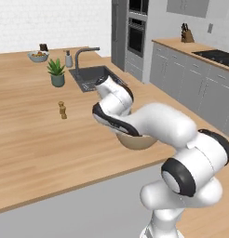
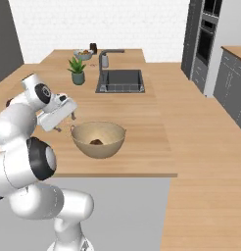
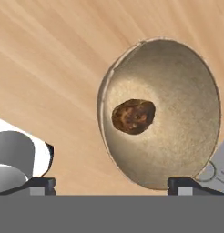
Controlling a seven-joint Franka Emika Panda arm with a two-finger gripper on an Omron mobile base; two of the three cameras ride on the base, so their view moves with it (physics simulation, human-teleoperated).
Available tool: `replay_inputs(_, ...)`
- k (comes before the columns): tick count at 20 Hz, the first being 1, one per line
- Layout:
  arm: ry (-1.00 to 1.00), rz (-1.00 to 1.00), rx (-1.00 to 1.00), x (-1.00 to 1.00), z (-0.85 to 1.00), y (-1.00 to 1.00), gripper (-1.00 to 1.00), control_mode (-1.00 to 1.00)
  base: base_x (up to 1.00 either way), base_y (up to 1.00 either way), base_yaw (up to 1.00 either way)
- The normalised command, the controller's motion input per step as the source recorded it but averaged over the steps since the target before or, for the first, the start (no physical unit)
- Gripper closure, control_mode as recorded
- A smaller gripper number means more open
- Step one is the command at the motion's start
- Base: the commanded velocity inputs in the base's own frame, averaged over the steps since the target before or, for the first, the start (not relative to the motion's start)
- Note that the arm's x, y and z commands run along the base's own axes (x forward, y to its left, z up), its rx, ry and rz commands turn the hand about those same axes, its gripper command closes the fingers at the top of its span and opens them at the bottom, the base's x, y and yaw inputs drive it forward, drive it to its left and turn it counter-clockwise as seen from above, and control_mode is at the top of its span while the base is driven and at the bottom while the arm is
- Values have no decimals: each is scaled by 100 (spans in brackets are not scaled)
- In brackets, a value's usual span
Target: Open the cabinet, pick up the bread from the cabinet and place it in the basket. Then move the basket to the dining counter.
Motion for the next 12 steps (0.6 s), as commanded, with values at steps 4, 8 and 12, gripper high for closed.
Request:
replay_inputs(4, 0, -23, 15, -87, 100, -9, -100, -100, 0, 0, 0)
replay_inputs(8, 0, -31, 24, -100, 100, -25, -100, -100, 0, 0, 0)
replay_inputs(12, -2, -32, 30, -100, 88, -46, -100, -100, 0, 0, 0)
